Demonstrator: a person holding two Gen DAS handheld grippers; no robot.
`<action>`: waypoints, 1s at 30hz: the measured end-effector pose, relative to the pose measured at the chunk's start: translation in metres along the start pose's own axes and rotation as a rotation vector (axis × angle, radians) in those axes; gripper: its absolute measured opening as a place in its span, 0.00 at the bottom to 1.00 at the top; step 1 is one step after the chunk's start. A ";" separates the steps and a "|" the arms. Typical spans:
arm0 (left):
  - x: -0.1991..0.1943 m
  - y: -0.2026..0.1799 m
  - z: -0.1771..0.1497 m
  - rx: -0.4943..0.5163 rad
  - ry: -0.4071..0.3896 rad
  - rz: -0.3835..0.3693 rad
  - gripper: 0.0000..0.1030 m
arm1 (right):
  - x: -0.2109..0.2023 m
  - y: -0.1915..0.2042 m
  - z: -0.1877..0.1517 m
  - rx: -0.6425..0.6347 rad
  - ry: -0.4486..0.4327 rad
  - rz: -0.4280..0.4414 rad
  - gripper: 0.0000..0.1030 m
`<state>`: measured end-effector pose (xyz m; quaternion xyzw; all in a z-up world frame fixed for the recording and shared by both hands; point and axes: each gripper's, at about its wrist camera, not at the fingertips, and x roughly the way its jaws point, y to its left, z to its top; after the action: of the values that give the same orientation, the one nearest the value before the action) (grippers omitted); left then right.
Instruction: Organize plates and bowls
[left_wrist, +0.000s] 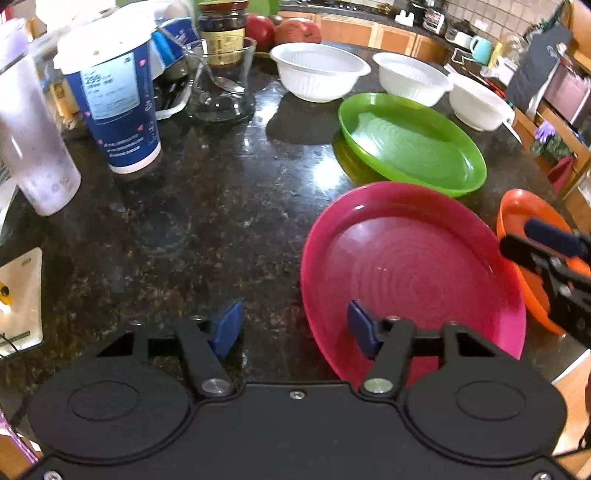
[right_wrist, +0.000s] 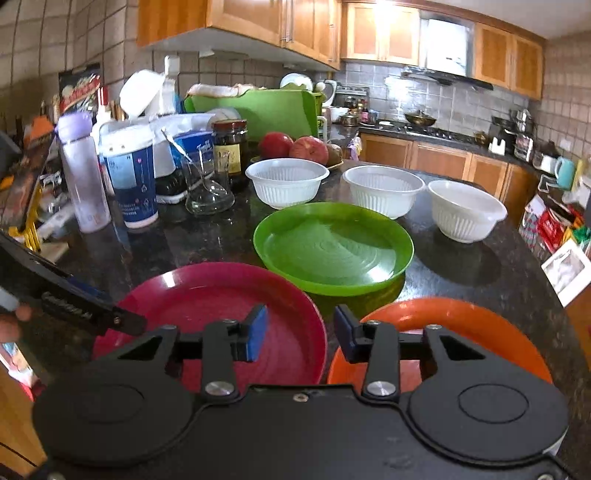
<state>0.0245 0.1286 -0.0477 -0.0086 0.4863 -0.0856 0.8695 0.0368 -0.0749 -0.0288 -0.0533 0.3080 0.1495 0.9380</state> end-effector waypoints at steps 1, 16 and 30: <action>-0.001 -0.001 0.000 -0.005 -0.001 -0.005 0.57 | 0.004 -0.001 0.002 -0.010 0.015 0.011 0.30; -0.001 -0.021 -0.005 -0.071 -0.001 0.047 0.48 | 0.048 -0.019 0.012 -0.057 0.122 0.059 0.22; -0.010 -0.022 -0.017 -0.064 -0.018 0.068 0.31 | 0.047 -0.007 0.006 0.003 0.152 0.035 0.14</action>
<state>0.0019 0.1092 -0.0458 -0.0207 0.4811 -0.0402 0.8755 0.0786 -0.0691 -0.0513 -0.0574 0.3793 0.1611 0.9093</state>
